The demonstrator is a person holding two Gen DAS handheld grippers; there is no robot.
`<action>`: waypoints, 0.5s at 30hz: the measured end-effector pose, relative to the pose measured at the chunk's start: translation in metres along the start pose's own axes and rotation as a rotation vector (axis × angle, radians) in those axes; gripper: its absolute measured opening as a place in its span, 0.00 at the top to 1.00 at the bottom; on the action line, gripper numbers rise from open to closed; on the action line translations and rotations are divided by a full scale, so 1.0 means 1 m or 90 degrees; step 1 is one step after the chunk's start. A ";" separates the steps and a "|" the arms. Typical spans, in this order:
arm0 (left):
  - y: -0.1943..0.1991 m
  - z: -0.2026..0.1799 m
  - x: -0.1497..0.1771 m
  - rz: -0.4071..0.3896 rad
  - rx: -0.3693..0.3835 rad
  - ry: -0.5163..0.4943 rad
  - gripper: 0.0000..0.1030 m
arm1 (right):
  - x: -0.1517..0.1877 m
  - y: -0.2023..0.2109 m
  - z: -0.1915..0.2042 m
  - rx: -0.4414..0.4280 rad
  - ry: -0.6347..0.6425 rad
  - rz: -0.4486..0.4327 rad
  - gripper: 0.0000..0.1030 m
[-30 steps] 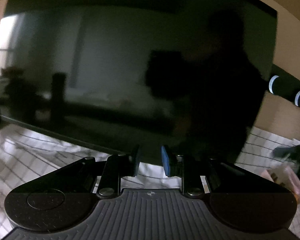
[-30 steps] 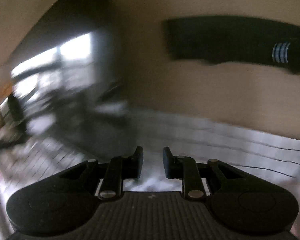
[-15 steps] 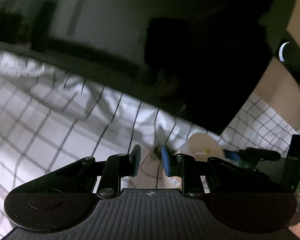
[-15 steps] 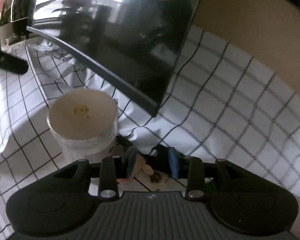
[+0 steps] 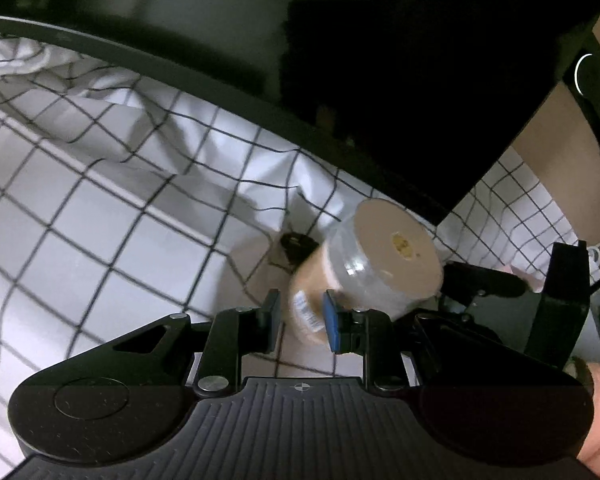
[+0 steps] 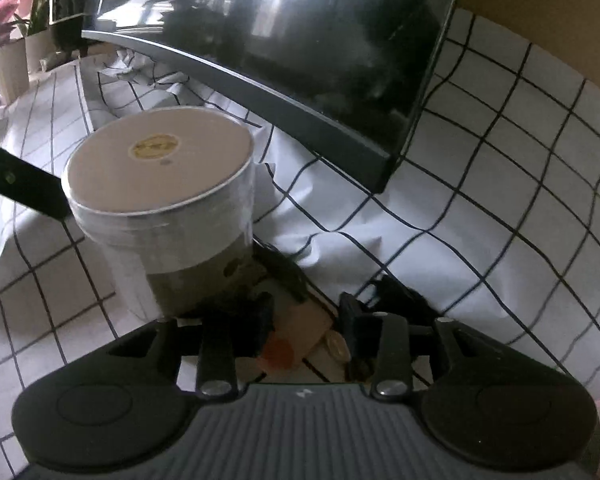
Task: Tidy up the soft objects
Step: 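Move both grippers toward the black cable and the pink eraser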
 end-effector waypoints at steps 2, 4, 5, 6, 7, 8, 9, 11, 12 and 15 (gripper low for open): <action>-0.002 -0.001 0.000 0.001 -0.012 -0.009 0.78 | -0.001 -0.001 0.002 -0.002 0.015 -0.009 0.64; -0.003 0.002 -0.001 0.002 -0.008 -0.008 0.77 | -0.001 -0.001 0.004 -0.003 0.037 -0.018 0.71; -0.002 0.003 -0.001 0.000 -0.007 -0.004 0.77 | -0.002 -0.001 0.005 -0.006 0.042 -0.016 0.74; -0.002 0.005 -0.001 -0.001 -0.010 -0.002 0.77 | -0.004 0.000 0.004 -0.023 0.038 -0.008 0.77; -0.001 0.006 -0.001 -0.001 -0.013 0.000 0.77 | -0.005 0.000 0.003 -0.034 0.028 0.000 0.78; 0.000 0.007 -0.001 -0.002 -0.017 0.001 0.77 | -0.005 0.001 0.003 -0.042 0.019 0.008 0.78; 0.001 0.008 0.000 -0.003 -0.019 0.004 0.77 | -0.005 0.002 0.004 -0.045 0.013 0.012 0.78; 0.003 0.010 0.003 -0.001 -0.025 0.009 0.77 | -0.001 0.008 0.008 -0.048 0.010 0.019 0.78; 0.004 0.011 0.005 -0.002 -0.026 0.012 0.77 | 0.002 0.011 0.011 -0.052 0.013 0.023 0.78; 0.008 0.011 0.010 -0.003 -0.019 0.022 0.77 | 0.012 0.025 0.019 -0.058 0.026 0.048 0.78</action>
Point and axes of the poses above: each gripper's, at about its wrist camera, not at the fingertips, and y roughly against the way its jaws point, z to its left, x to its underside, the point moved 3 cm from there along -y, roughly the way its jaws point, and after that the axes turned 8 degrees about x, right-handed, at the moved point
